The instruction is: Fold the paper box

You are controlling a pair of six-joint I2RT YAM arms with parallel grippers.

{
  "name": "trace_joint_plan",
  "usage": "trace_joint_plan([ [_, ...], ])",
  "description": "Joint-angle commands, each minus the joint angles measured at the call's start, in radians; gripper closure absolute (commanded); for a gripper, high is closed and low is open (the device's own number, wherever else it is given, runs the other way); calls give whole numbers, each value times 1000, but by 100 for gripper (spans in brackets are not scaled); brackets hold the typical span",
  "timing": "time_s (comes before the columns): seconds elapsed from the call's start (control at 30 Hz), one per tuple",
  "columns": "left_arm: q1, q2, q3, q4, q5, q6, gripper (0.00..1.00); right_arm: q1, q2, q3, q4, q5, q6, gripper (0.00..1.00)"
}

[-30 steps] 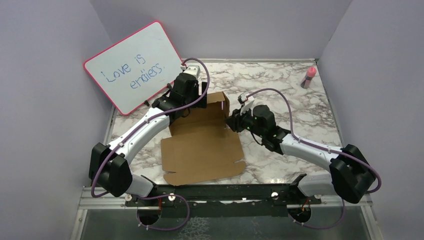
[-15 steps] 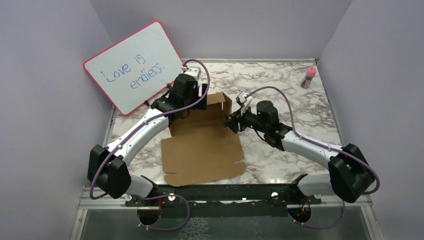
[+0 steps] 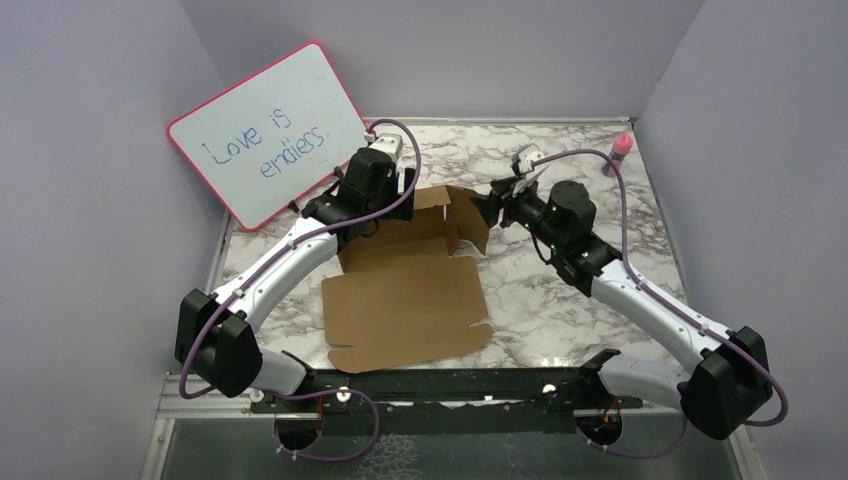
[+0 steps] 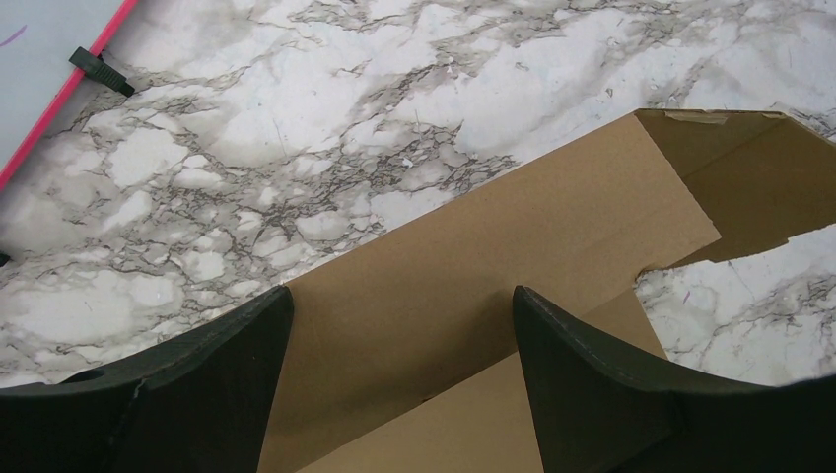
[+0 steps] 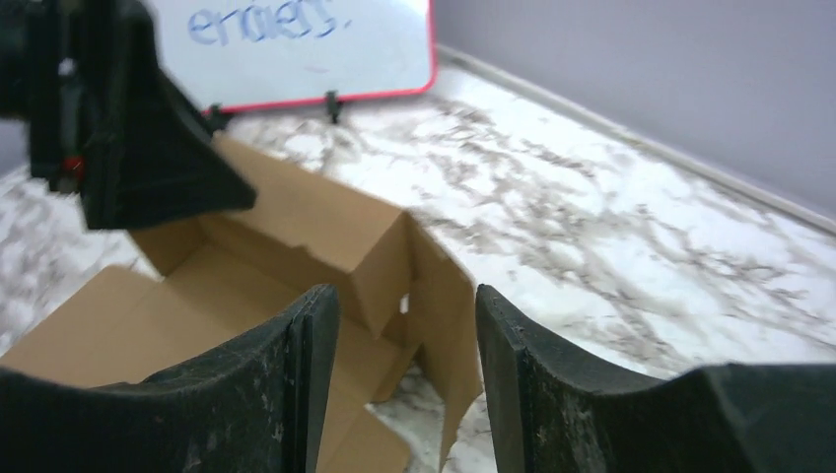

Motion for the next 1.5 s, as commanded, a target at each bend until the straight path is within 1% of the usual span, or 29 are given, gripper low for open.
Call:
trace_joint_plan([
  [0.0,-5,-5,-23,-64,38,-6,18,-56,-1,55,17,141,16,41],
  [0.07,-5,-4,-22,-65,42,-4,18,-97,19,77,20,185,38,41],
  [0.1,-5,-4,-22,-65,43,-4,18,-127,31,87,22,182,48,41],
  [0.23,-5,-4,-21,-65,46,-3,18,-258,122,142,11,49,53,40],
  [0.3,-5,-3,-20,-65,47,-3,18,-292,172,160,11,-26,31,38],
  [0.4,-5,-1,-19,-67,49,0,18,-296,238,189,-1,-122,-24,37],
  [0.57,-5,-3,-19,-69,48,0,18,-296,329,199,-27,-221,-135,32],
  [0.73,-5,-3,-21,-70,47,0,18,-298,382,196,-87,-345,-245,28],
  [0.9,-5,2,-22,-71,45,-1,18,-298,412,158,-79,-525,-311,24],
  [1.03,-5,7,-21,-72,44,-4,18,-298,429,132,-31,-619,-328,24],
  [1.13,-5,11,-19,-71,49,-6,18,-298,457,147,-29,-706,-359,24],
  [1.37,-5,19,-16,-71,61,-8,18,-298,514,175,-26,-868,-400,31],
  [1.47,-5,21,-16,-70,64,-8,18,-298,518,166,-3,-902,-389,33],
])
